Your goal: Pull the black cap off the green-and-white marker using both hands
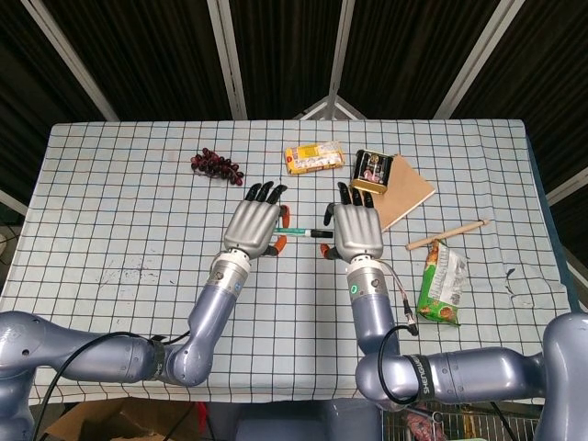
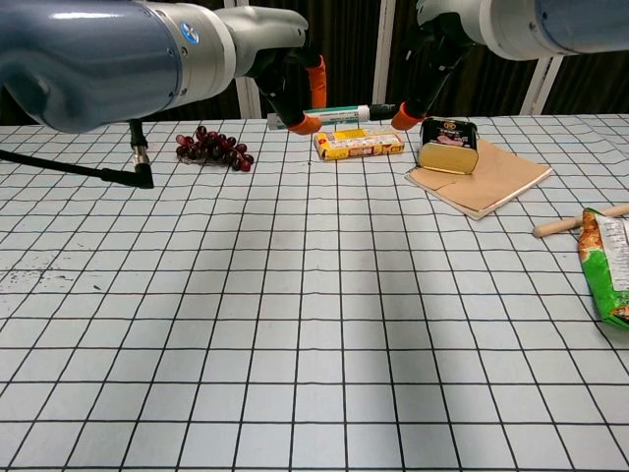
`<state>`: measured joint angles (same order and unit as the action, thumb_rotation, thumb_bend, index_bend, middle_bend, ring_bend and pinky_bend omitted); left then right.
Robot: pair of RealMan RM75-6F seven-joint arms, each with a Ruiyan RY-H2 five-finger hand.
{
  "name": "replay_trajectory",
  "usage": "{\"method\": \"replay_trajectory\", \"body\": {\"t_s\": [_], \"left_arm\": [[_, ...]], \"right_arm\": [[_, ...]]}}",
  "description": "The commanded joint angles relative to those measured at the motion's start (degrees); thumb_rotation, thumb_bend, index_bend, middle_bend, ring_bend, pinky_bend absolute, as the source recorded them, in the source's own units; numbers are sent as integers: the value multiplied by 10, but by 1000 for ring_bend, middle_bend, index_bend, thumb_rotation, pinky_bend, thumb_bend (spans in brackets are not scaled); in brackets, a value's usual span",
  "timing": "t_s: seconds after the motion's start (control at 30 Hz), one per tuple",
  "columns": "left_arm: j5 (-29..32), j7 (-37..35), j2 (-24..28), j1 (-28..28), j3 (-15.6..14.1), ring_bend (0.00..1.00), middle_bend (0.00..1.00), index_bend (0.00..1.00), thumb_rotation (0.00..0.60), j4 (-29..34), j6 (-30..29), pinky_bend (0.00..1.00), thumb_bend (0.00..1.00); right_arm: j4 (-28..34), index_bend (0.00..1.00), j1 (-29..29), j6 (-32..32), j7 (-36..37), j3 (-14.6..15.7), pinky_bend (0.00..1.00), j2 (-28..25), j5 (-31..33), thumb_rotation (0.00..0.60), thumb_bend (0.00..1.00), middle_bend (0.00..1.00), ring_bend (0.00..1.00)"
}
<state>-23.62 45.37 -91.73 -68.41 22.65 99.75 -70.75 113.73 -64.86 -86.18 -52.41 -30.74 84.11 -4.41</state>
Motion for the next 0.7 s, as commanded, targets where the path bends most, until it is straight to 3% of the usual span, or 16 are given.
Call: {"method": "replay_trajectory", "body": {"t_s": [0.03, 0.7], "left_arm": [[0, -2, 0, 0, 0, 0, 81, 674, 600, -2, 2, 0, 610], [2, -4, -6, -4, -5, 0, 82, 677, 600, -16, 14, 0, 610]], "right_arm": [[-5, 484, -2, 4, 1, 1, 0, 3, 1, 600, 284, 0, 10], [-34, 554, -16, 22, -3, 0, 0, 14, 14, 600, 319, 0, 16]]}}
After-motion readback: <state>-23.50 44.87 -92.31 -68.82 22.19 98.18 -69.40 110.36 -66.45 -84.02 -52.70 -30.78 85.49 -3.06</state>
